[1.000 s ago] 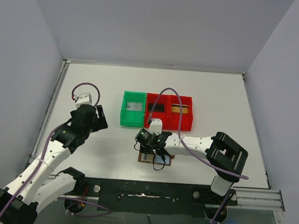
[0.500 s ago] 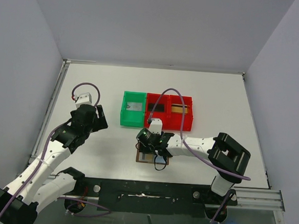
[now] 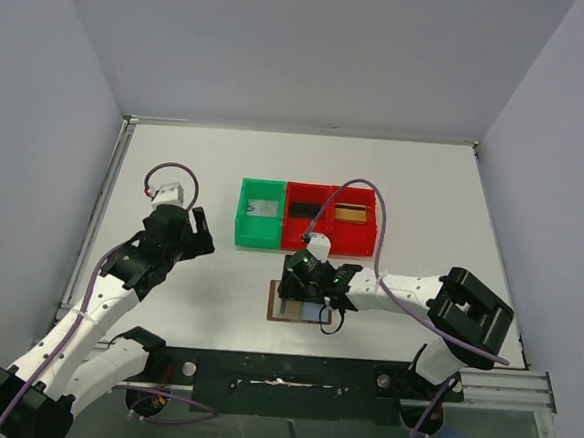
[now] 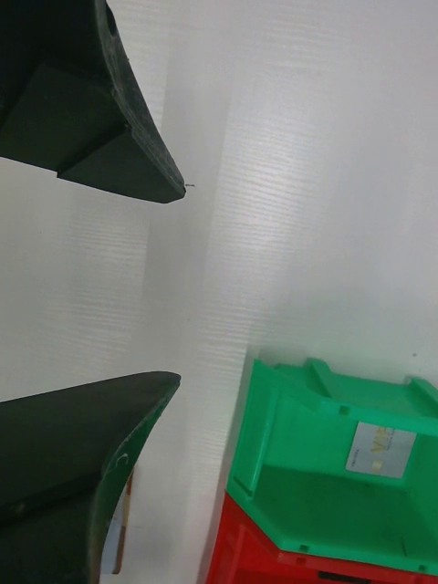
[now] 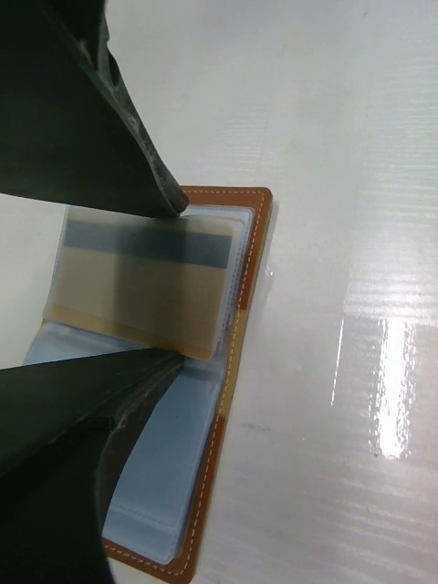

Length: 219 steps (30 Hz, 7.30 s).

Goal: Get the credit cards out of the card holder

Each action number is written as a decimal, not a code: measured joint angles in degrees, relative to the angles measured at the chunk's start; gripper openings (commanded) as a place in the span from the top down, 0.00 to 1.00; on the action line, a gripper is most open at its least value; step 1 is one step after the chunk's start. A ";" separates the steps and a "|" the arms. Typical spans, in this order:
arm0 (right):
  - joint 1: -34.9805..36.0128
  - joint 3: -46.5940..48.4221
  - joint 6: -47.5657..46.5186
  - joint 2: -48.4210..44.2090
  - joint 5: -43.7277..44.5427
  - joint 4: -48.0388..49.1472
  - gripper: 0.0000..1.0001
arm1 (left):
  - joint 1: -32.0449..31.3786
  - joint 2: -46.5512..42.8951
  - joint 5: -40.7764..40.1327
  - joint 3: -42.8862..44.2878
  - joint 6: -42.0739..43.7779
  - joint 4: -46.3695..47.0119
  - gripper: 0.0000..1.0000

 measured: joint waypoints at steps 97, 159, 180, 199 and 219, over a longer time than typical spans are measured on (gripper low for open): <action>-12.07 -17.99 2.93 -17.09 -15.72 6.32 0.78 | -26.64 29.09 27.10 -13.70 -21.33 44.70 0.55; -12.90 -23.93 8.15 -17.86 -15.54 14.10 0.83 | -24.65 32.54 28.76 -18.47 -31.28 53.20 0.83; -12.94 -23.71 8.09 -16.28 -16.59 16.13 0.83 | -24.59 38.99 33.33 -19.61 -34.86 63.78 1.00; -16.09 -17.40 -0.68 -22.53 -15.91 8.24 0.14 | -23.10 15.26 26.80 -18.84 -24.94 40.13 1.00; -23.89 -25.55 -8.09 -41.11 -26.43 27.58 0.03 | -23.04 -1.38 25.44 -20.20 -25.07 45.77 1.00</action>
